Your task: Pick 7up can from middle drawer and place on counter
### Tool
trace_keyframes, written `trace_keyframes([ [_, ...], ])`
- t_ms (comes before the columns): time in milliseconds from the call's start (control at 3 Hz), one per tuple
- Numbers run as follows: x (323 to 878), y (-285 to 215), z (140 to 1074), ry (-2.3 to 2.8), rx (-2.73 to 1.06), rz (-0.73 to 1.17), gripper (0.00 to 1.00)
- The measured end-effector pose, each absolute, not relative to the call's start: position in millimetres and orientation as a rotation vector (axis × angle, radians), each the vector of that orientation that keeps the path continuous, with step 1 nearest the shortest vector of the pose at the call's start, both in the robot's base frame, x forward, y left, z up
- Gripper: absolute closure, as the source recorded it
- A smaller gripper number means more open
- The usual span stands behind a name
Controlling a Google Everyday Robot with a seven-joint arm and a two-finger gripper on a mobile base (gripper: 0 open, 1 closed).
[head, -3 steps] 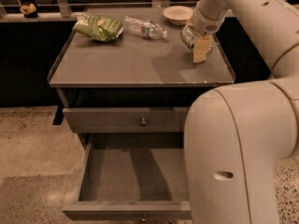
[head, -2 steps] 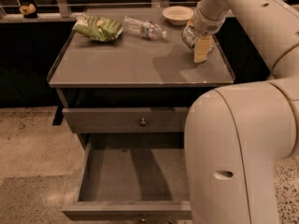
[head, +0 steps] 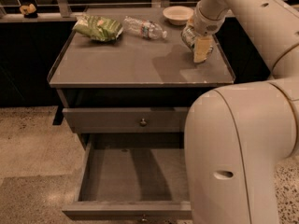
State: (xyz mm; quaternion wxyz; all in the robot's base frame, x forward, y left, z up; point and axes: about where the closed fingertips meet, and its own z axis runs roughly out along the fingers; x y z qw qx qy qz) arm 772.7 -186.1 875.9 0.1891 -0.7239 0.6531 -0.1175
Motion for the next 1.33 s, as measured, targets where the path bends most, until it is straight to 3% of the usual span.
trace_keyframes([
  [667, 772.7, -186.1, 875.9, 1.836, -2.035, -0.330, 0.13],
  [1000, 772.7, -186.1, 875.8, 1.836, -2.036, -0.330, 0.00],
  [1333, 772.7, -186.1, 875.8, 1.836, -2.036, -0.330, 0.00],
])
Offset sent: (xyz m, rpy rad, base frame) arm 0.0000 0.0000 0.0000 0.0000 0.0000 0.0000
